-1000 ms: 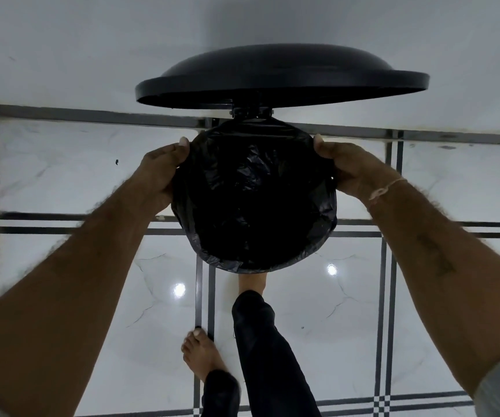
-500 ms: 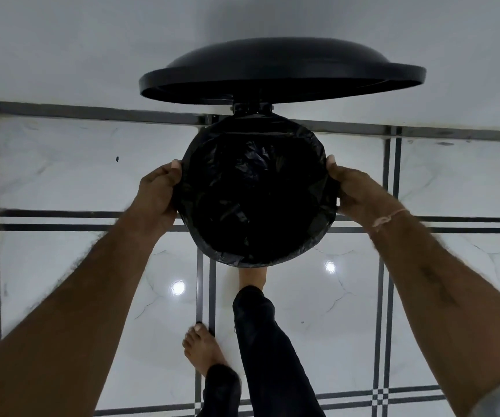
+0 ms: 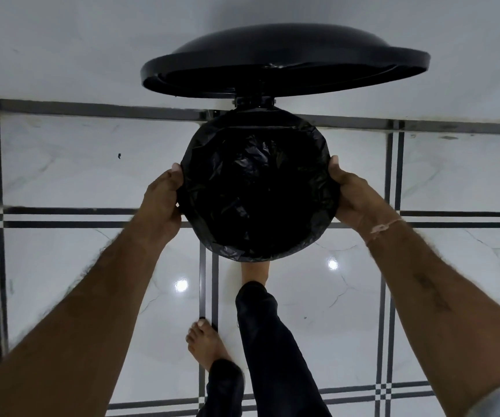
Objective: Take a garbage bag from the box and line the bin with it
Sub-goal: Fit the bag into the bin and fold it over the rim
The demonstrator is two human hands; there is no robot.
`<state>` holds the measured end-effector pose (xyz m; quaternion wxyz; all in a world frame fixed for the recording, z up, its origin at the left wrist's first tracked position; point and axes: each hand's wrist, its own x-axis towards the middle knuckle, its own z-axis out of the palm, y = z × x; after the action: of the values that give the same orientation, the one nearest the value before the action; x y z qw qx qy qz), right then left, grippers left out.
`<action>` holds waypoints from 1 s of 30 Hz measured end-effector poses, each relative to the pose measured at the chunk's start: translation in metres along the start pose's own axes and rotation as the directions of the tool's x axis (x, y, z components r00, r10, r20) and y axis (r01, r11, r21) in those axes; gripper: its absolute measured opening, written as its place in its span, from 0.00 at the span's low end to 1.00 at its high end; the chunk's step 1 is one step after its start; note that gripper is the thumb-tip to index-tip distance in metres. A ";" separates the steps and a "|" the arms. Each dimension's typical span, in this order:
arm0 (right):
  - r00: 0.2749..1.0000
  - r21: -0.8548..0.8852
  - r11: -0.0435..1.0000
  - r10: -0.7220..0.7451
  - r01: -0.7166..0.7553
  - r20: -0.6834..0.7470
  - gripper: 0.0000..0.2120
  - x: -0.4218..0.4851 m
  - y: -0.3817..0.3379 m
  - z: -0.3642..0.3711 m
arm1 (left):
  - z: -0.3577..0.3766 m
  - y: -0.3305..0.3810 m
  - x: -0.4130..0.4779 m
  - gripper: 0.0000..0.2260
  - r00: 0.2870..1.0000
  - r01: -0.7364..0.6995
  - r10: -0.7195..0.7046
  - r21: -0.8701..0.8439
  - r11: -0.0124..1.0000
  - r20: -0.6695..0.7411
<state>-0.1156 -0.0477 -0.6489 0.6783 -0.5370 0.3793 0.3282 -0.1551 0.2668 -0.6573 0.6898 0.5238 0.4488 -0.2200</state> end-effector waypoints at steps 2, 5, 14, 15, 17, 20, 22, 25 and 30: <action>1.000 -0.013 1.000 0.028 -0.028 -0.002 0.25 0.002 -0.004 -0.006 | 0.000 -0.002 -0.001 0.15 0.997 0.073 -0.073 -0.010 0.997 -0.009; 0.989 -0.130 0.992 -0.017 -0.003 -0.149 0.22 -0.009 -0.001 0.003 | 0.000 -0.008 -0.005 0.15 0.991 0.132 -0.133 -0.021 0.991 -0.009; 0.878 0.144 0.981 -0.048 0.132 -0.477 0.22 -0.019 0.036 0.018 | 0.017 -0.018 -0.016 0.21 0.948 0.012 -0.093 -0.259 0.966 -0.303; 0.879 0.159 0.979 -0.036 0.126 -0.475 0.23 -0.018 0.038 0.017 | 0.016 -0.020 -0.017 0.18 0.951 -0.005 -0.083 -0.283 0.959 -0.298; 0.888 0.138 0.985 -0.029 0.104 -0.459 0.21 -0.018 0.041 0.013 | 0.010 -0.025 -0.018 0.14 0.974 -0.003 -0.076 -0.344 0.939 -0.216; 0.916 0.171 0.980 -0.029 0.105 -0.400 0.13 -0.025 0.048 0.005 | -0.007 -0.044 -0.020 0.05 0.993 0.025 -0.063 -0.346 0.938 -0.097; 0.940 0.235 0.970 0.020 0.065 -0.342 0.11 -0.032 0.052 0.001 | -0.012 -0.049 -0.024 0.08 0.991 0.087 -0.120 -0.371 0.924 -0.066; 0.948 0.308 0.951 0.130 -0.036 -0.290 0.11 -0.032 0.050 0.001 | -0.008 -0.045 -0.026 0.14 0.973 0.193 -0.225 -0.378 0.906 -0.044; 0.954 0.356 0.929 0.190 -0.098 -0.233 0.15 -0.025 0.043 0.005 | -0.008 -0.051 -0.024 0.16 0.978 0.208 -0.195 -0.454 0.866 0.076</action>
<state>-0.1643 -0.0348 -0.6469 0.6781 -0.4208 0.5559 0.2327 -0.2099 0.2522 -0.6642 0.7733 0.2928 0.5309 -0.1855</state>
